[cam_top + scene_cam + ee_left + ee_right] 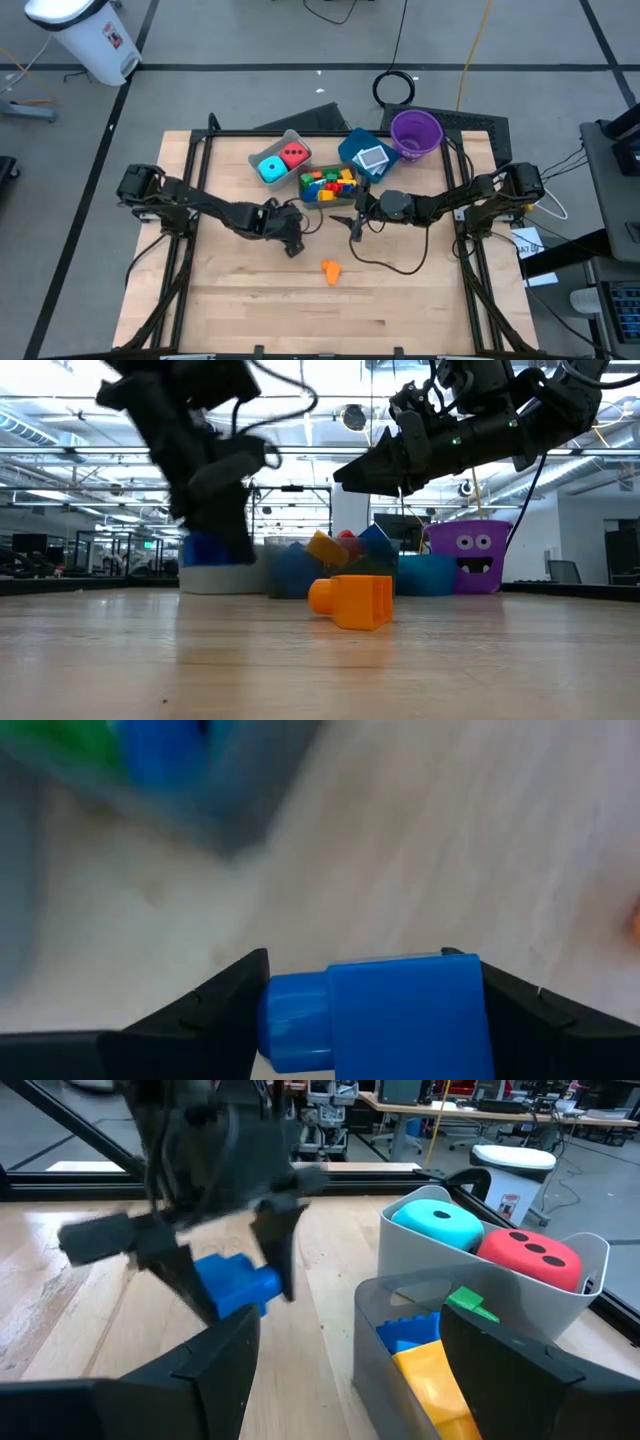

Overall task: Pick & Place Toys
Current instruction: Put the light blue block into the black bin

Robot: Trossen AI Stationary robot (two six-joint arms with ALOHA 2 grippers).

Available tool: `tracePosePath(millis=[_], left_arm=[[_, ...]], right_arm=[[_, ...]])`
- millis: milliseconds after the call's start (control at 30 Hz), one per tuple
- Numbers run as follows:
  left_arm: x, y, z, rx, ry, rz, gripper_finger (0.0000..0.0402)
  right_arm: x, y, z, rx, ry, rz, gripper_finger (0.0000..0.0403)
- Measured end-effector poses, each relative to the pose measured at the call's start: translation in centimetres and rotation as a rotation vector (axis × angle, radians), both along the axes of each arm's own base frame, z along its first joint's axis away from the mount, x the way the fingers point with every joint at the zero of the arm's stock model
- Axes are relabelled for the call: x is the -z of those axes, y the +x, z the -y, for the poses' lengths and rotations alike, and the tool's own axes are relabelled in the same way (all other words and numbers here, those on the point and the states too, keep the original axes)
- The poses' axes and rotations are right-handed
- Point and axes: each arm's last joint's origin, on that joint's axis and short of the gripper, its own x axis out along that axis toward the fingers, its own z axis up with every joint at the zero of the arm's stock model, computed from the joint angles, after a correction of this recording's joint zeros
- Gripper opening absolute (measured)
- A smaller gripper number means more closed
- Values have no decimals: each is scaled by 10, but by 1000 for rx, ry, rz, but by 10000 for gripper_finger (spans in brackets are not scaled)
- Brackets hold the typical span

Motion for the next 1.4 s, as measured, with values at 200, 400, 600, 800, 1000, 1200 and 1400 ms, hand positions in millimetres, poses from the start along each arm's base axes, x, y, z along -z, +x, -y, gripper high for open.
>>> tracePosePath(millis=[200,400,600,800,1000,1200,1400], left_arm=[[-37,23,-6,16,81,104,272],[-62,36,-16,13,314,165,277],[-67,45,-46,-19,389,200,279],[-56,47,-78,-38,315,168,281],[-35,61,-92,-13,200,208,282],[-26,62,-98,-38,220,179,293],[-32,62,-97,92,323,142,314]], right_arm=[[0,0,0,0,0,-2,279],[1,0,0,0,-1,-10,279],[1,0,0,0,-1,-9,279],[1,0,0,4,-1,-10,279],[1,0,0,2,-9,-13,279],[1,0,0,2,-9,-12,279],[1,0,0,2,-8,-12,279]])
